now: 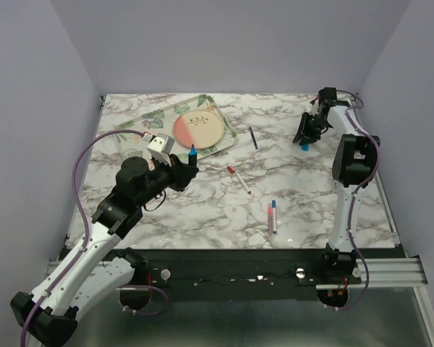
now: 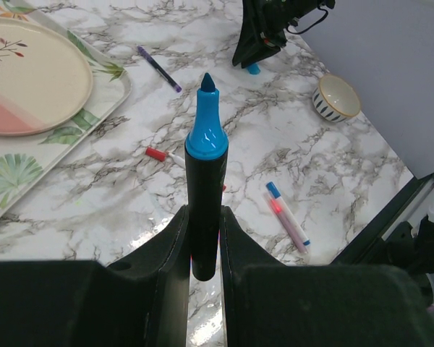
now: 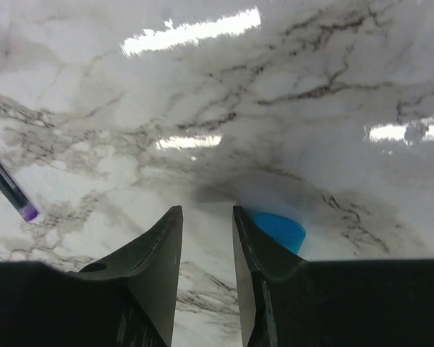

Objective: Insert the pens into the pen caps

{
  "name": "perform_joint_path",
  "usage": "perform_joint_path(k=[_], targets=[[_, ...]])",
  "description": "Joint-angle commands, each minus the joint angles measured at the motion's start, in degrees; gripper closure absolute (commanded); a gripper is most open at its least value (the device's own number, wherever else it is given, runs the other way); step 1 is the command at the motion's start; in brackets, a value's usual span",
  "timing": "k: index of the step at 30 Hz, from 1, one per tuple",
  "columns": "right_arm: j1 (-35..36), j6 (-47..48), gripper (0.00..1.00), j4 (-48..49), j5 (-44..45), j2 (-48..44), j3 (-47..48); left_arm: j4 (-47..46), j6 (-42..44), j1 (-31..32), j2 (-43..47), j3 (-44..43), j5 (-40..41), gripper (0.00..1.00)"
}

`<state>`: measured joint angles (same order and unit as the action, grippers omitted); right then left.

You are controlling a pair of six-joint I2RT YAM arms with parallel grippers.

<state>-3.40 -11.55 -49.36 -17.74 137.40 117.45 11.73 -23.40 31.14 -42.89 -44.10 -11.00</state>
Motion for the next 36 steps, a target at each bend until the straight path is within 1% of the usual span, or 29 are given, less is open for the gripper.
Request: perform_joint_path(k=[1, 4, 6, 9, 10, 13, 14, 15, 18, 24, 32, 36], targets=[[0.8, 2.0, 0.59, 0.4, 3.0, -6.4, -7.6, -1.2, 0.0, -0.3, 1.5, 0.8, -0.9, 1.00], [0.8, 0.1, 0.58, 1.7, 2.7, -10.6, -9.3, -1.4, -0.1, -0.3, 1.4, 0.8, -1.1, 1.00], [0.8, -2.4, 0.55, 3.0, 5.5, -13.5, -11.0, -1.4, -0.2, -0.3, 1.3, 0.8, -1.4, 1.00], [0.9, -4.9, 0.50, 5.8, 10.0, -15.8, -14.8, -1.4, -0.1, -0.3, 1.5, 0.7, -1.5, 1.00], [0.9, -5.0, 0.46, 6.6, 11.1, -16.3, -15.4, -1.4, -0.1, -0.3, 1.6, 0.8, -1.3, 1.00], [1.0, -3.1, 0.42, 5.3, 16.2, -13.8, -14.1, -1.3, -0.1, -0.3, 1.8, 0.8, -1.2, 1.00], [0.9, -2.1, 0.41, 2.9, 17.4, -12.6, -12.6, -1.3, -0.1, -0.3, 1.8, 0.8, -1.2, 1.00], [1.0, -1.5, 0.41, 2.0, 20.7, -11.7, -10.5, -1.3, -0.1, -0.3, 1.8, 0.8, -1.4, 1.00], [1.1, -0.1, 0.39, 0.8, 24.4, -9.4, -8.5, -1.5, -0.2, -0.3, 1.5, 0.9, -1.6, 1.00], [1.6, 2.8, 0.39, 1.5, 23.3, -7.1, -5.8, -1.5, -0.2, -0.3, 0.8, 0.8, -1.6, 1.00], [3.1, 3.6, 0.39, 2.2, 21.9, -5.4, -6.0, -1.6, -0.2, -0.3, -0.5, 0.7, -1.4, 1.00], [3.3, 2.6, 0.39, 0.8, 23.4, -4.6, -4.5, -1.6, -0.2, -0.3, -1.3, 0.6, -1.4, 1.00]])
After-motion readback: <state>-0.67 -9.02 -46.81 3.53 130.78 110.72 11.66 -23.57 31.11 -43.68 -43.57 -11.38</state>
